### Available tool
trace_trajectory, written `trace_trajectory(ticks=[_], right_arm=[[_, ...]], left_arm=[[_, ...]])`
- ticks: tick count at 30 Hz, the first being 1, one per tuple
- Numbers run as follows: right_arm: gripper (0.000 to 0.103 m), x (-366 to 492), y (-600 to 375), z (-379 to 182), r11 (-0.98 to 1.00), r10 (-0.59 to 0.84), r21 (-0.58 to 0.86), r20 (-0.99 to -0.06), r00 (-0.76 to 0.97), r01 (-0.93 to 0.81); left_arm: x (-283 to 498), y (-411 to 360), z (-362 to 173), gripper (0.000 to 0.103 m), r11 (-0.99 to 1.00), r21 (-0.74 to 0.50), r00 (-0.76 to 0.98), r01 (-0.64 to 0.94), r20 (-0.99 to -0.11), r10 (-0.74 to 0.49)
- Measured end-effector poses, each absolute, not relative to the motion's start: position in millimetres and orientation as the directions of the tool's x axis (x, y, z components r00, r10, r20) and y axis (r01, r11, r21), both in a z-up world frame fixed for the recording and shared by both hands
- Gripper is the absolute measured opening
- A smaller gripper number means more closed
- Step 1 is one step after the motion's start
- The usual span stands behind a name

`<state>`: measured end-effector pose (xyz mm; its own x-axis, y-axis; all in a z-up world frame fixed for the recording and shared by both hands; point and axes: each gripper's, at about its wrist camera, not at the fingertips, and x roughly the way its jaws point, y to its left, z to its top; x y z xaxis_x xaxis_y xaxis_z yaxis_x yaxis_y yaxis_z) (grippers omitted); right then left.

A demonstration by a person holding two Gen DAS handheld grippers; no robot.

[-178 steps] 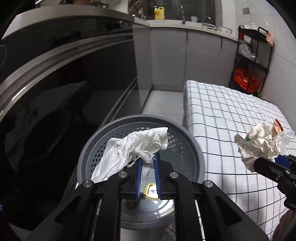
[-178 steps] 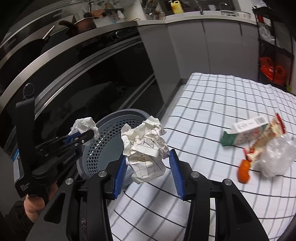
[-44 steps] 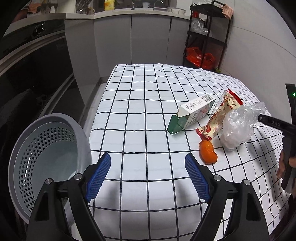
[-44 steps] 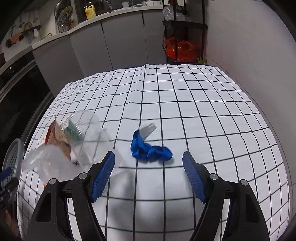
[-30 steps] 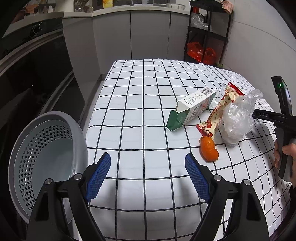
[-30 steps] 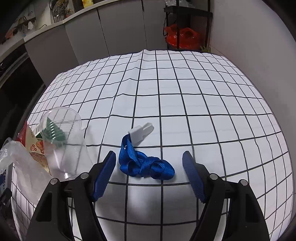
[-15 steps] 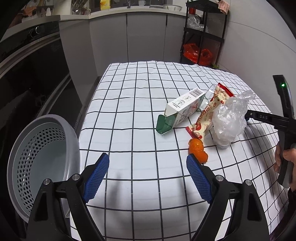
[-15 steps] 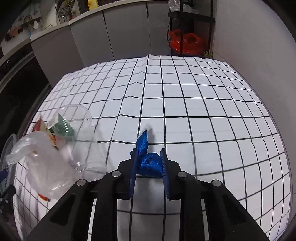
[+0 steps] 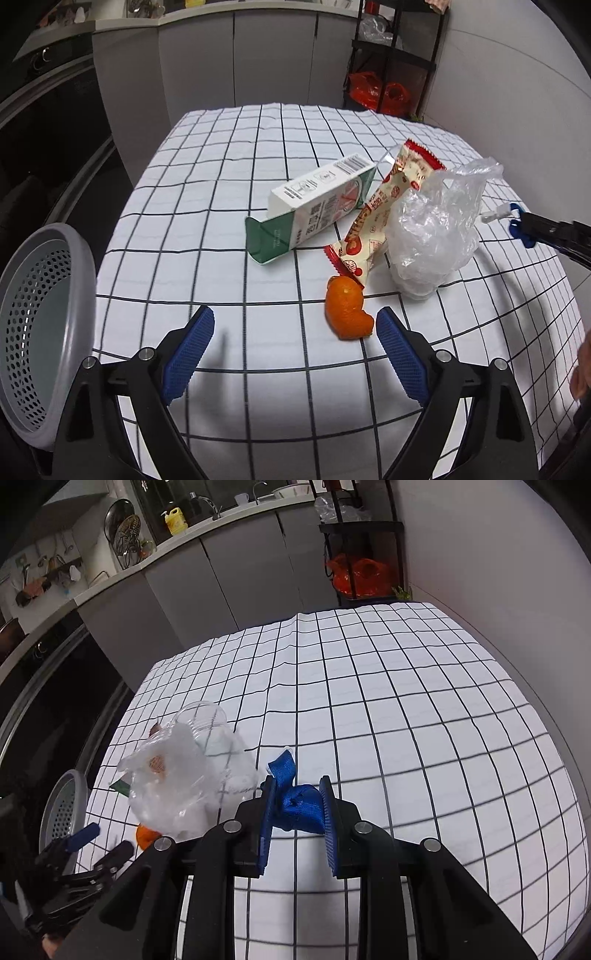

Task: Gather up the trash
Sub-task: 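Grasp the blue glove with the right tool while the left tool grasps the orange peel, then carry the blue glove and orange peel over the wastebasket with both tools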

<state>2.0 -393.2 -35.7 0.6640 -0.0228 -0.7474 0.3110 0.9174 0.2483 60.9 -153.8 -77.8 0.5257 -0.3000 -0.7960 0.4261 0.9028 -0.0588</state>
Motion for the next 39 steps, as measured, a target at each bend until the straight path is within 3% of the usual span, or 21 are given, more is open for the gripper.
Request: trace_trajectory(ticks=[10, 15, 20, 28, 39], right_arm=[[0.023, -2.0, -378.9, -32.8, 0.933, -0.017, 0.229, -0.743, 0.669, 0.278], [0.023, 3.3, -377.7, -36.5, 0.936, -0.014, 0.223, -0.749, 0.663, 0.271], [0.023, 7.0, -375.4, -37.7, 0.939, -0.013, 0.217, -0.751, 0.660, 0.265], [0.023, -0.4, -370.2, -27.4, 0.944, -0.019, 0.211, -0.733, 0.680, 0.254], [0.023, -24.3, -314.3, -11.3, 0.963, 0.018, 0.202, -0.706, 0.708, 0.177]], left_arm=[[69.9, -177.7, -97.8, 0.086, 0.902, -0.049, 0.497, 0.429, -0.821, -0.281], [66.0, -181.6, -97.6, 0.065, 0.897, -0.024, 0.503, 0.442, -0.821, -0.270], [64.7, -177.8, -93.5, 0.025, 0.890, -0.029, 0.496, 0.455, -0.822, -0.280], [57.8, -151.4, -76.6, 0.023, 0.890, -0.023, 0.524, 0.455, -0.801, -0.288], [49.2, -73.5, -37.3, 0.023, 0.932, 0.056, 0.616, 0.357, -0.765, -0.190]])
